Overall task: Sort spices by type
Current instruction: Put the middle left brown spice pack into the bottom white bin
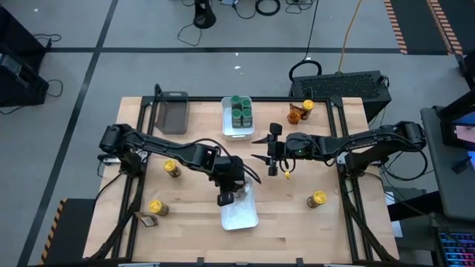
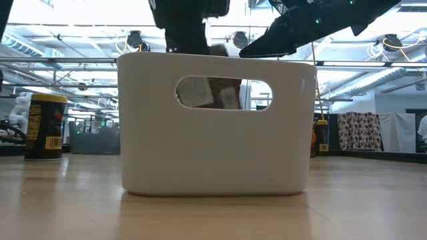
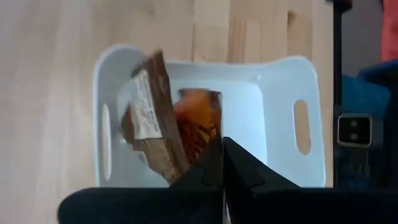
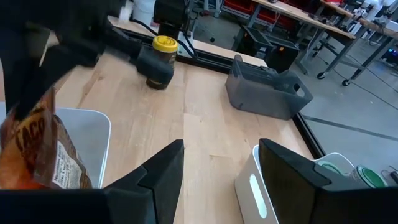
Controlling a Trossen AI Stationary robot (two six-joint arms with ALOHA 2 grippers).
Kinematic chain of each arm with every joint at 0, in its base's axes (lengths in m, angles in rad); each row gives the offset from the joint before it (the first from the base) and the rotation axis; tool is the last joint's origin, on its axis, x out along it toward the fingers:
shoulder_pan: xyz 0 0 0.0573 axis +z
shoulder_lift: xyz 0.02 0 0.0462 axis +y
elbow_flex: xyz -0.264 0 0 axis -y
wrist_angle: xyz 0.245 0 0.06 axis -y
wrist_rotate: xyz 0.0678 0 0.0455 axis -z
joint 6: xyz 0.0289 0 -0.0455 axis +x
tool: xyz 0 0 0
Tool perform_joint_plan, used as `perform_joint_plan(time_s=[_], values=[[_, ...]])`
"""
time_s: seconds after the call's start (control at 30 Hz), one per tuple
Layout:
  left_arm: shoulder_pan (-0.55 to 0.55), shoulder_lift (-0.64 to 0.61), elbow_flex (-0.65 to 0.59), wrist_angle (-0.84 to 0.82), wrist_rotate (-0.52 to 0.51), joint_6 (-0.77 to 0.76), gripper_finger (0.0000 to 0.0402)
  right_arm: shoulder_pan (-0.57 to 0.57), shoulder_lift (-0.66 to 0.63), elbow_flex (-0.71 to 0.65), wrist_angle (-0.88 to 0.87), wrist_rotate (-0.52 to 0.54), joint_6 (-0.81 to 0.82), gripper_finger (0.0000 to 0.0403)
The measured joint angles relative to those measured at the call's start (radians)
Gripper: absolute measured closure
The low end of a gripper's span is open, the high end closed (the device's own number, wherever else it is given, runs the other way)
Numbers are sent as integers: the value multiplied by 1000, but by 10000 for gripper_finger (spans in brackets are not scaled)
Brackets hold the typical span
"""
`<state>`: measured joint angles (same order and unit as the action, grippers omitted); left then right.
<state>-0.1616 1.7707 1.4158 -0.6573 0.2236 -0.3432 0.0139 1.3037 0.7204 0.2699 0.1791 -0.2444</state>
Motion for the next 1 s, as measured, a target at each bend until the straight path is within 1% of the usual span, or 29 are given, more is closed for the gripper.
perform_joint_plan(time_s=[0.07,0.33,0.67,1.0], values=[[2,19,0,4,17,10,401,0,0,0,-1,0,-2,214],[5,56,0,21,20,18,401,0,0,0,-4,0,-3,214],[11,48,0,33,19,25,377,0,0,0,-9,2,-3,214],[11,48,0,31,22,61,373,0,0,0,-12,2,-3,214]])
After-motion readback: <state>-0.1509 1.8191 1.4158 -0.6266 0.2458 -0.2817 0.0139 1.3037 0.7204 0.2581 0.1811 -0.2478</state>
